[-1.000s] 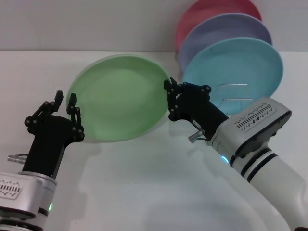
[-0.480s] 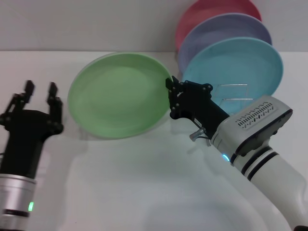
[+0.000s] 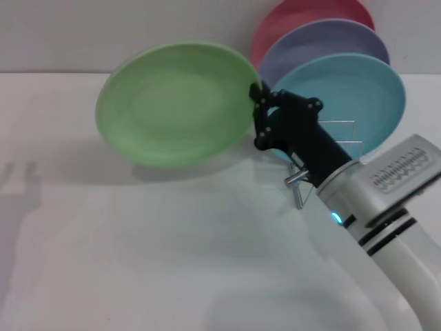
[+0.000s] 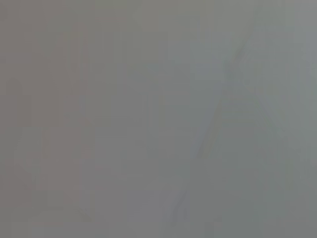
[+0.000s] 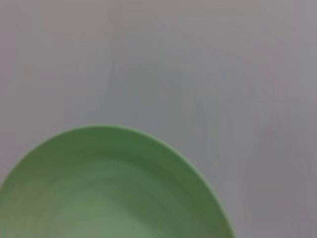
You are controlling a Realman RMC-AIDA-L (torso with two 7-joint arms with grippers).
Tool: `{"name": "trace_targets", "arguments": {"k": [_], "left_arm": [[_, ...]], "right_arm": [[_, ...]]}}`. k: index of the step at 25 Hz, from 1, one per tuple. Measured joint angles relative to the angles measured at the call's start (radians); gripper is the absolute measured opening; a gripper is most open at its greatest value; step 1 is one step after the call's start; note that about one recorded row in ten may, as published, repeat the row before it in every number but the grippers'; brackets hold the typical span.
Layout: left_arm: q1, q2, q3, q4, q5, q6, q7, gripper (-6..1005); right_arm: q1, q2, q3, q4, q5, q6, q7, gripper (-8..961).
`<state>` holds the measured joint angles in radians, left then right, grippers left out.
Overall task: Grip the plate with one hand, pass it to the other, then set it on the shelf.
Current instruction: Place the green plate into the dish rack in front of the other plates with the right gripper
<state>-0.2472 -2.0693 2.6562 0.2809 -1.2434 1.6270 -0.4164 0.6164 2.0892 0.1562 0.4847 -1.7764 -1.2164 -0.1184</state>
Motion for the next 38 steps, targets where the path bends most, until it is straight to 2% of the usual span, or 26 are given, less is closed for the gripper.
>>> {"name": "trace_targets", "arguments": {"k": [1, 3, 8, 11, 38], "left_arm": [[-0.024, 0.002, -0.045, -0.08, -0.005, -0.013, -0.146, 411], [-0.035, 0.005, -0.069, -0.101, -0.002, -0.025, -0.188, 411], [-0.049, 0.006, -0.083, -0.122, 0.002, -0.064, -0.21, 411], [-0.066, 0.006, -0.084, -0.124, -0.003, -0.149, -0.212, 411], [-0.103, -0.002, -0.076, -0.116, 0.0, -0.185, -0.187, 411]], "right_arm": [[-0.012, -0.002, -0.002, -0.001, 0.0, -0.053, 0.0, 16], [-0.02, -0.003, -0.004, -0.002, 0.0, -0.083, 0.0, 16], [-0.074, -0.006, -0.001, -0.023, -0.039, -0.231, -0.001, 16], [-0.091, -0.006, 0.0, -0.034, -0.045, -0.282, -0.001, 16], [-0.084, -0.005, 0.041, -0.038, -0.047, -0.305, 0.007, 17]]}}
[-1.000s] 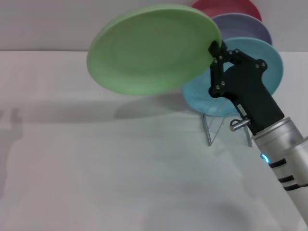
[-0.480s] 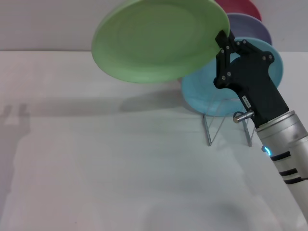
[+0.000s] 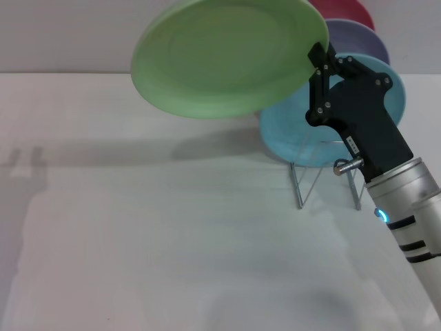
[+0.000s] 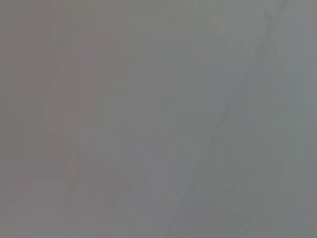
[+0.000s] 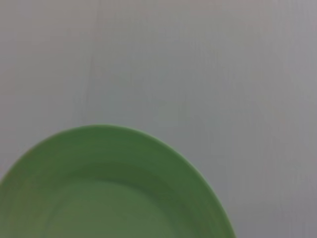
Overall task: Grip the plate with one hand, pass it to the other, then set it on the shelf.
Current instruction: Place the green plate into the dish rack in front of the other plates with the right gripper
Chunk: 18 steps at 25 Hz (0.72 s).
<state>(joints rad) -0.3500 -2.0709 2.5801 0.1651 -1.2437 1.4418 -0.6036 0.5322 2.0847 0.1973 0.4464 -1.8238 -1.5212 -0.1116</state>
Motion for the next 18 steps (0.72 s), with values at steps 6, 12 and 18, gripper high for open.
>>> {"name": "trace_targets", "arguments": {"k": [6, 12, 18], "left_arm": [[-0.003, -0.001, 0.002, 0.004, 0.004, 0.0, 0.038, 411], [0.006, -0.002, 0.001, 0.004, 0.014, 0.008, 0.081, 411], [-0.011, -0.002, 0.0, 0.004, 0.017, 0.018, 0.162, 410]], "right_arm": [[0.014, 0.001, 0.001, -0.013, 0.002, 0.006, 0.0, 18], [0.023, 0.003, 0.022, -0.021, 0.004, 0.051, 0.01, 19], [0.027, 0.001, 0.039, -0.025, -0.002, 0.053, 0.05, 19]]}}
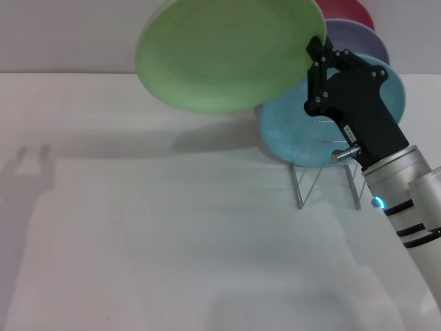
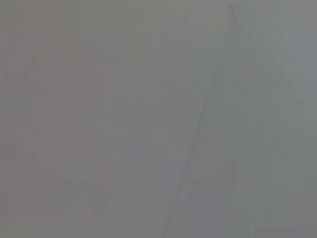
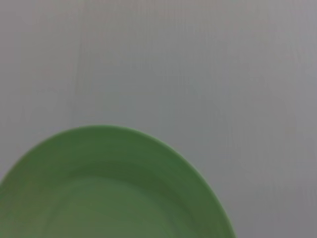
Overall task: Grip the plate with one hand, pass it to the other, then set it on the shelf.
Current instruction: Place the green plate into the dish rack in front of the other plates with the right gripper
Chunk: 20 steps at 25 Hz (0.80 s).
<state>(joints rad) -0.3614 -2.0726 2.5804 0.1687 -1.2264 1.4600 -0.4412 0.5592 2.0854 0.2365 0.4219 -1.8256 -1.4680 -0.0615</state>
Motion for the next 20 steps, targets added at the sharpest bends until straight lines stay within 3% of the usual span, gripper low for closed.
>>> {"name": "trace_targets", "arguments": {"k": [8, 20], "left_arm": [[-0.013, 0.003, -0.005, 0.0, 0.027, 0.014, 0.019, 411], [-0.052, 0.008, -0.005, -0.015, 0.048, 0.017, 0.019, 414]], "right_arm": [[-0.05, -0.001, 0.001, 0.003, -0.001, -0.076, -0.005, 20], [-0.226, -0.009, 0.001, -0.013, -0.001, -0.275, 0.001, 21]]}}
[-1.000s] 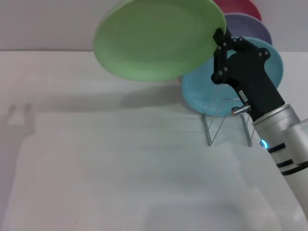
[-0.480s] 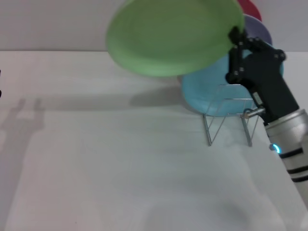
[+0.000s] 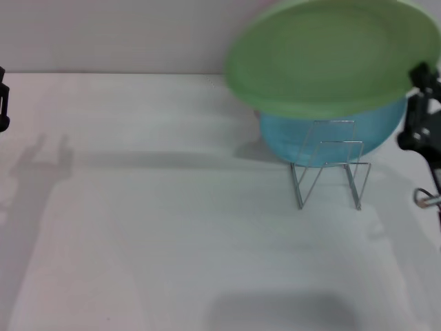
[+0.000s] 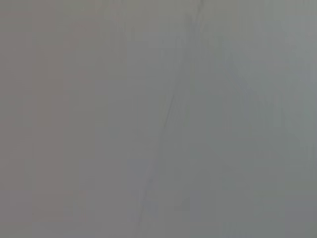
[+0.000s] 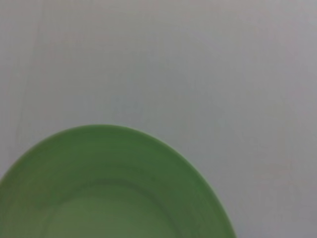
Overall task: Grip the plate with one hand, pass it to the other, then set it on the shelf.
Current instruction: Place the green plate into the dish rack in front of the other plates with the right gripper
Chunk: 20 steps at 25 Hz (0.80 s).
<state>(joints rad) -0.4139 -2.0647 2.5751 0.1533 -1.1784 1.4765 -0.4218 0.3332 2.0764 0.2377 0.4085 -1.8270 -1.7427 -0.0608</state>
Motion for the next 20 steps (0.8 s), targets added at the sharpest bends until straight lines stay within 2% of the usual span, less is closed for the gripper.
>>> {"name": "trace_targets", "arguments": {"k": [8, 15, 20], "left_arm": [[-0.012, -0.003, -0.005, 0.003, 0.002, -0.055, 0.0, 422], [-0.028, -0.007, -0.011, 0.014, 0.002, -0.093, 0.001, 429], [-0.04, -0.009, -0.011, 0.055, 0.002, -0.139, 0.001, 435]], "right_arm": [[-0.042, -0.001, 0.0, -0.084, 0.0, -0.036, 0.045, 22], [-0.025, -0.001, 0.0, -0.281, 0.0, -0.035, 0.203, 23], [-0.011, -0.001, -0.007, -0.349, 0.0, -0.011, 0.26, 23]]}}
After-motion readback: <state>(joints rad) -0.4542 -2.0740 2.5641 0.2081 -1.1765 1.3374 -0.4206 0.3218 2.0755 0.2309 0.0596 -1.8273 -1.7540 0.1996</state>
